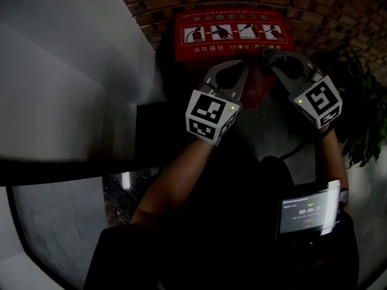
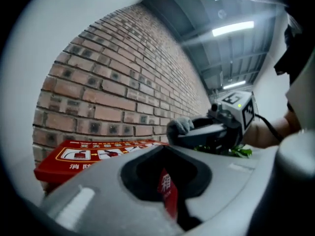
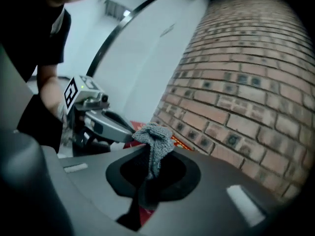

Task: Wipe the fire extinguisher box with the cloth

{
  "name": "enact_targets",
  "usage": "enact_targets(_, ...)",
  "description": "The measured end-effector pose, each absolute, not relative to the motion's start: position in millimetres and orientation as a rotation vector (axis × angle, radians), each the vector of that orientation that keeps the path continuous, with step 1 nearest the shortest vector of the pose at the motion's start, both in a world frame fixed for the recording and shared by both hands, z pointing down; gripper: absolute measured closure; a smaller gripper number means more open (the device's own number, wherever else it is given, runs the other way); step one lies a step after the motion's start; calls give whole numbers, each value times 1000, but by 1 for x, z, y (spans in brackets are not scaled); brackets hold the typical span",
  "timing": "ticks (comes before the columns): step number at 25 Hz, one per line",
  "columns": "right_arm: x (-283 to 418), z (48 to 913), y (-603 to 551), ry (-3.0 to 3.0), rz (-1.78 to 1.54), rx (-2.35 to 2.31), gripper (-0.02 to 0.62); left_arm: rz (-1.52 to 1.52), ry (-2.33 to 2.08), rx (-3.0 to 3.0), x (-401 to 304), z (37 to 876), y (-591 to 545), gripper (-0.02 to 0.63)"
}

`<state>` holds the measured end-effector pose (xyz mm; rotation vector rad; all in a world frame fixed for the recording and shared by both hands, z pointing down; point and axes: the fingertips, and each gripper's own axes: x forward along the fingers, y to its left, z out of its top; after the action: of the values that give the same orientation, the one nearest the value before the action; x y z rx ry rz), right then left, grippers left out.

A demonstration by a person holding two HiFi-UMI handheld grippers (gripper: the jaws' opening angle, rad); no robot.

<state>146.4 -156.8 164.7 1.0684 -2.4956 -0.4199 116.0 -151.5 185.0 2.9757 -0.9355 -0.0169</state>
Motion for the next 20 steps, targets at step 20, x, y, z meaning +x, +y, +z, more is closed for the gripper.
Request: enact_targets(20,102,219,-86,-2825,-214,1177,563,-58,-965,2964,47,230,-98,603)
